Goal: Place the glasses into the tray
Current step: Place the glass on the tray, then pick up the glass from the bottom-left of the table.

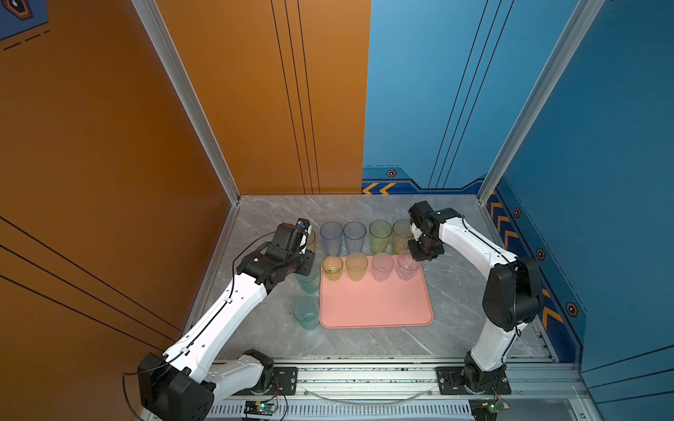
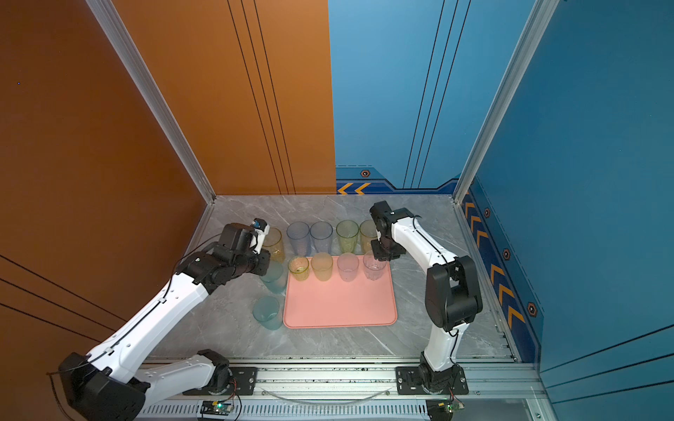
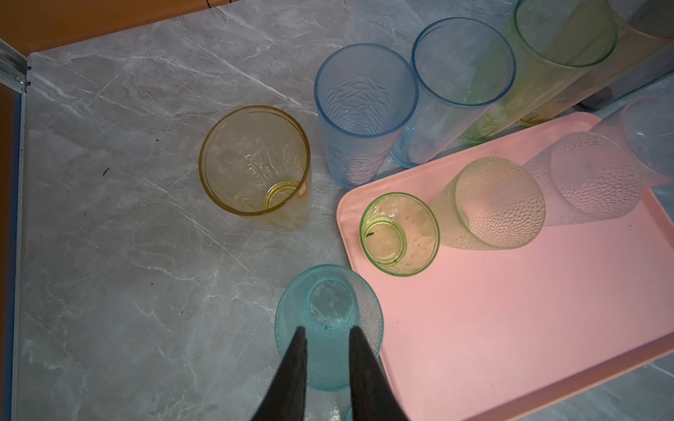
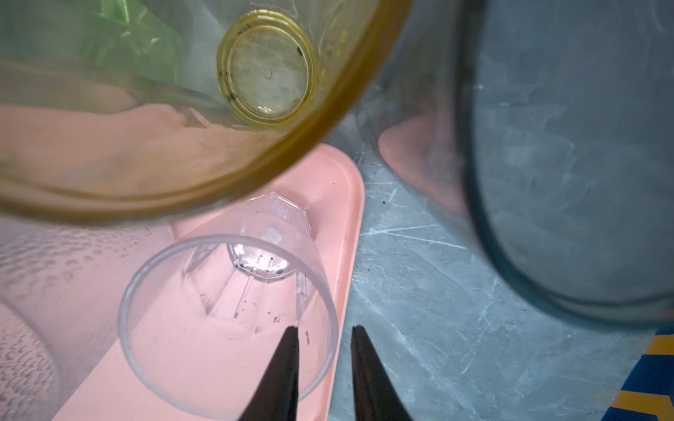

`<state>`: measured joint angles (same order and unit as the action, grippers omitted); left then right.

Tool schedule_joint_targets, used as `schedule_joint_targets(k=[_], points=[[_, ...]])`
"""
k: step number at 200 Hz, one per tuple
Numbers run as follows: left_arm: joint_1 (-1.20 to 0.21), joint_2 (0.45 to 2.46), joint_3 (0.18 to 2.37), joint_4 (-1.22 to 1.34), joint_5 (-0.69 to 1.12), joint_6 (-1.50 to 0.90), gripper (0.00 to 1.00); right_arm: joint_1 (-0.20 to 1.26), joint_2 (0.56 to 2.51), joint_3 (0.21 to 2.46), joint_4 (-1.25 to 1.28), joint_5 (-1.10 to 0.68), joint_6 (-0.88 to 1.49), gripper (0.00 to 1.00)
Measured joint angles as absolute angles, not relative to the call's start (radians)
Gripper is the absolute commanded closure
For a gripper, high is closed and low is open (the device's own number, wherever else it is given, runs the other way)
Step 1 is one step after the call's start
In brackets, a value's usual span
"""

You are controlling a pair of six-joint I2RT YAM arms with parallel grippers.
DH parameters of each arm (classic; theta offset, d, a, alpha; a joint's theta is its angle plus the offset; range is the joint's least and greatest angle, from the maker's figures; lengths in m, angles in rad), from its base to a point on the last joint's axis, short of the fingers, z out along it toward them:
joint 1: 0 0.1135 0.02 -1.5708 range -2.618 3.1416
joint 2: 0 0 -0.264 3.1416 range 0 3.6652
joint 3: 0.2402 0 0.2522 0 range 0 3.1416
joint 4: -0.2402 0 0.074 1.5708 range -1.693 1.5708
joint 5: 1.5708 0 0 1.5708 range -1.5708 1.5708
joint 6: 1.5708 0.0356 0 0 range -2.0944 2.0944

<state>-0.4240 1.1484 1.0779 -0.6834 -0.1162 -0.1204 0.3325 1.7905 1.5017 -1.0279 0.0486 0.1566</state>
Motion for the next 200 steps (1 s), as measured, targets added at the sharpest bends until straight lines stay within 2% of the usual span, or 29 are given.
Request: schedule_joint_targets(k=[63,125,170,200], points=[[-0.423,1.148,1.085,-0.731,-0.116,-0.121,0.78,0.333,1.693,1.450,-1.028,0.048,0.157,0.74],[-0.426,1.110,1.146,-0.866,-0.151,-0.127,0.78,0.357,1.438,1.369,-1.027,0.044,0.167,0.72],[-0.429,1.105,1.170,-0.985,-0.156,-0.182,0.82,0.488,1.374,1.342,-0.990,0.021,0.191,0.71],[-0.468,1.103,1.167,-1.050,-0.138,-0.235,0.81,0.562,1.377,1.331,-0.955,-0.002,0.195,0.71]])
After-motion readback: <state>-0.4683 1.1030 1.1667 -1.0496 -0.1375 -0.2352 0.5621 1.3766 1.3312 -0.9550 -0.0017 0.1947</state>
